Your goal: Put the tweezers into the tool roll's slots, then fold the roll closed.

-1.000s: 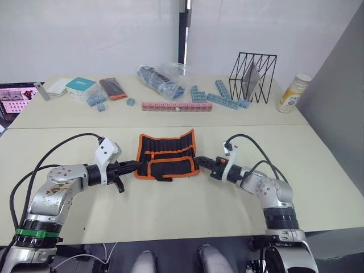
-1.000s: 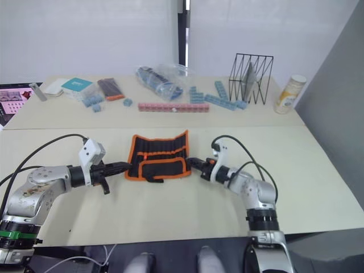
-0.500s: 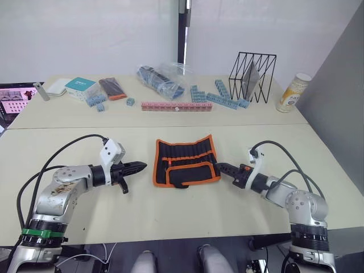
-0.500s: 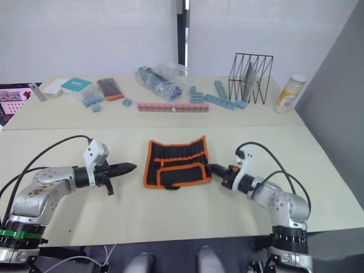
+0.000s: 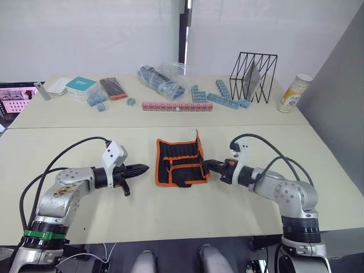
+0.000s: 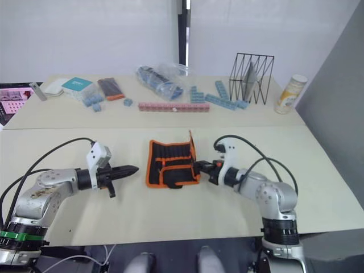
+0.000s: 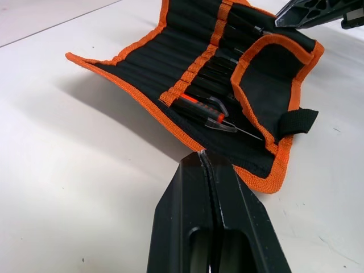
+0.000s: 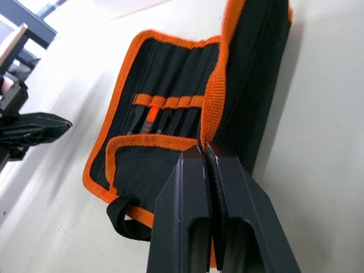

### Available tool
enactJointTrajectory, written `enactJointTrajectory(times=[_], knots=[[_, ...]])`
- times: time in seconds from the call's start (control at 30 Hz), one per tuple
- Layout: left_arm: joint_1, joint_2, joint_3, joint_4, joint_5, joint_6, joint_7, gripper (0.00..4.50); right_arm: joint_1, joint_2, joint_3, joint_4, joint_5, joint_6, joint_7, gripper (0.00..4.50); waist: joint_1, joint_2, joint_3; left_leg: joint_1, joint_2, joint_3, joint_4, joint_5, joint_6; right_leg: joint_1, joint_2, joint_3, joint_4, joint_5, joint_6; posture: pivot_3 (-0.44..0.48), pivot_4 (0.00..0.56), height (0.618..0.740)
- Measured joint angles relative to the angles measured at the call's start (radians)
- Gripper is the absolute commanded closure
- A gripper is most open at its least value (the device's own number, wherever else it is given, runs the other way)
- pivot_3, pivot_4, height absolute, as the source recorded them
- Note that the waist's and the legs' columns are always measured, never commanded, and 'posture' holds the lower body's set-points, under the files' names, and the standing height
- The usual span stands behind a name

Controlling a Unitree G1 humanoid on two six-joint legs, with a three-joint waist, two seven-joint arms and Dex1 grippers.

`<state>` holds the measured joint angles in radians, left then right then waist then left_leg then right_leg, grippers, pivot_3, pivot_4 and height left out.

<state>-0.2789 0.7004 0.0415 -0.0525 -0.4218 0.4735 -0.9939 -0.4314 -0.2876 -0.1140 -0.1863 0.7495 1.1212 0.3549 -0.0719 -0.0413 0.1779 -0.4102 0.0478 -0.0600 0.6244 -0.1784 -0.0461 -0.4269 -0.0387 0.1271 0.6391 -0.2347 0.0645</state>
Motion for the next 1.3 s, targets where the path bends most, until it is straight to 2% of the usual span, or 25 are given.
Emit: enactJointTrajectory(times=[0.27, 0.43, 0.53, 0.8, 0.87, 0.9, 1.03, 1.2, 1.3], knots=[[0.005, -0.001, 0.0, -0.003, 0.0, 0.011, 0.008, 4.5, 0.002, 0.089, 0.083, 0.043, -0.061, -0.03, -0.03, 4.48, 0.0, 0.0, 0.0, 0.0, 0.0, 0.0, 0.0, 0.0, 0.0, 0.0, 0.0, 0.0, 0.0, 0.0, 0.0, 0.0, 0.15, 0.737], [0.01, -0.01, 0.0, -0.029, -0.012, 0.031, 0.013, 4.5, 0.002, 0.106, 0.113, 0.087, -0.099, -0.079, -0.006, 4.48, -0.001, 0.0, 0.0, 0.0, 0.0, 0.0, 0.0, 0.0, 0.0, 0.0, 0.0, 0.0, 0.0, 0.0, 0.0, 0.0, 0.15, 0.737], [0.01, -0.01, 0.0, -0.038, -0.012, 0.032, 0.018, 4.5, 0.002, 0.116, 0.102, 0.114, -0.098, -0.096, 0.023, 3.66, -0.004, 0.0, 0.0, 0.001, 0.0, 0.0, 0.0, 0.0, 0.0, 0.0, 0.0, 0.0, 0.001, 0.0, 0.0, 0.0, 0.15, 0.737], [0.01, -0.01, 0.0, -0.039, -0.012, 0.032, 0.02, 4.5, -0.012, 0.108, 0.086, 0.139, -0.046, -0.088, 0.129, 0.79, -0.002, 0.0, 0.0, 0.001, 0.0, 0.0, 0.0, 0.0, 0.0, 0.001, 0.0, 0.0, 0.001, 0.0, 0.0, 0.0, 0.15, 0.737], [0.01, -0.01, 0.0, -0.039, -0.012, 0.032, 0.02, 4.5, -0.017, 0.095, 0.079, 0.139, -0.034, -0.088, 0.146, 0.18, -0.001, 0.0, 0.0, 0.001, 0.0, 0.0, 0.0, 0.0, 0.0, 0.001, 0.0, 0.0, 0.001, 0.0, 0.0, 0.0, 0.15, 0.737], [0.009, -0.01, 0.0, -0.039, -0.011, 0.032, 0.02, 4.5, -0.017, 0.089, 0.072, 0.139, -0.025, -0.088, 0.158, 0.03, -0.001, 0.0, 0.0, 0.001, 0.0, 0.0, 0.0, 0.0, 0.0, 0.001, 0.0, 0.0, 0.001, 0.0, 0.0, 0.0, 0.15, 0.737], [0.009, -0.009, 0.0, -0.036, -0.011, 0.032, 0.02, 4.5, -0.017, 0.05, 0.037, 0.133, 0.0, -0.093, 0.2, 0.03, 0.003, 0.0, 0.0, 0.0, 0.0, 0.0, 0.0, 0.0, 0.0, 0.0, 0.0, 0.0, 0.0, 0.0, 0.0, 0.0, 0.15, 0.737], [0.003, -0.009, 0.0, -0.025, -0.011, 0.031, 0.019, 4.5, -0.017, 0.013, -0.028, 0.105, 0.045, -0.126, 0.261, 1.6, 0.0, 0.0, 0.0, 0.0, 0.0, 0.0, 0.0, 0.0, 0.0, 0.0, 0.0, 0.0, 0.0, 0.0, 0.0, 0.0, 0.15, 0.737], [0.001, -0.009, 0.0, -0.02, -0.011, 0.031, 0.018, 4.5, -0.005, -0.011, -0.011, 0.104, 0.034, -0.164, 0.296, 2.66, -0.001, 0.0, 0.0, 0.0, 0.0, 0.0, 0.0, 0.0, 0.0, 0.0, 0.0, 0.0, 0.0, 0.0, 0.0, 0.0, 0.15, 0.737]])
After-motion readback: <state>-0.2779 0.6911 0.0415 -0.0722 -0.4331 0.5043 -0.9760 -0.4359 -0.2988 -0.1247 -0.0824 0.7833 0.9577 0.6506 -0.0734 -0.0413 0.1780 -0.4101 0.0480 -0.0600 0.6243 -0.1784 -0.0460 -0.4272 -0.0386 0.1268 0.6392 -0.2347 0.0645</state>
